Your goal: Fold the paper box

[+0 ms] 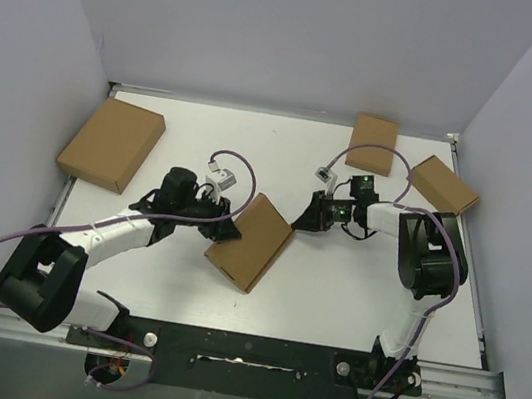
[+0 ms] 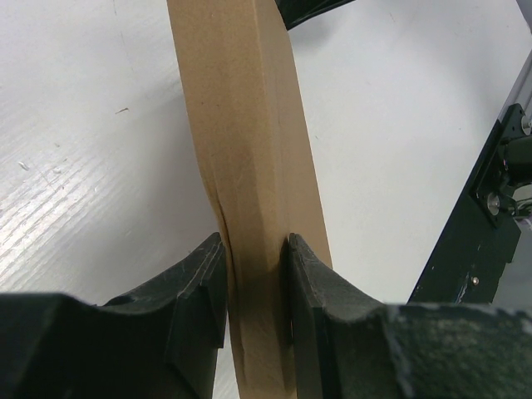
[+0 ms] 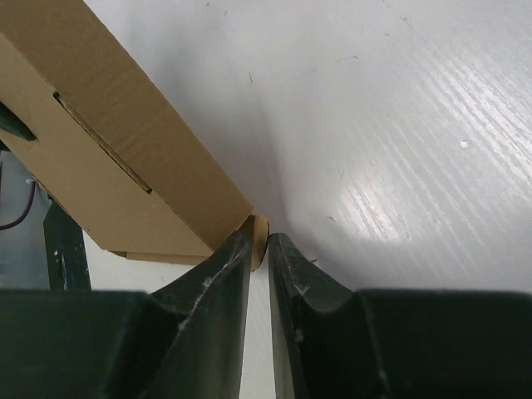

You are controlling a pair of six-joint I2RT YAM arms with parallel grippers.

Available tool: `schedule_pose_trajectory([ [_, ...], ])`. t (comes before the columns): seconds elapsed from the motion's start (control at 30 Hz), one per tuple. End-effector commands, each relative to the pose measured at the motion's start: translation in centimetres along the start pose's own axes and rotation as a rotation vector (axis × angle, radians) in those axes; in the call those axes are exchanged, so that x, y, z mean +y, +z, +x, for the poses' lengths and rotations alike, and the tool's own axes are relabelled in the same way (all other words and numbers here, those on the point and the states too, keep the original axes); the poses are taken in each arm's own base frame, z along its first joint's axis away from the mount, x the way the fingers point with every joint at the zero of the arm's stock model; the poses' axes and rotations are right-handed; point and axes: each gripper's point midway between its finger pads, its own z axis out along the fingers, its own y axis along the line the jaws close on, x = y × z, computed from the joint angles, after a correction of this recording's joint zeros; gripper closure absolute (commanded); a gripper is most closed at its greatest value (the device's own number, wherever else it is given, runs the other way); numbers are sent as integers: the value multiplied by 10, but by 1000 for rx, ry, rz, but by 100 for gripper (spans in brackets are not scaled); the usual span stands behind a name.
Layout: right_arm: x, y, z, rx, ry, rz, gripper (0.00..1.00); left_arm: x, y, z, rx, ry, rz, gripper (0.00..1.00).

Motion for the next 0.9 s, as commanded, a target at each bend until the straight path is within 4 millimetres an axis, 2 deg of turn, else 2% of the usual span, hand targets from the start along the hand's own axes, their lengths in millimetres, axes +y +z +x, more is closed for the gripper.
schedule_pose_trajectory([
  [0.0,3,1,-18,-15,-67,-9,86,17,0,12,19,95,-68,78],
  [0.13,6,0,-19,-12,-100,-8,99,17,1,15,6,45,-67,78],
  [0.4,8,2,-13,16,-130,7,100,24,1,22,3,-38,-90,78],
  [0.57,7,3,-11,24,-123,9,86,24,1,22,2,-37,-86,78],
  [0.87,3,7,-6,50,-120,26,80,23,2,22,4,-37,-80,78],
])
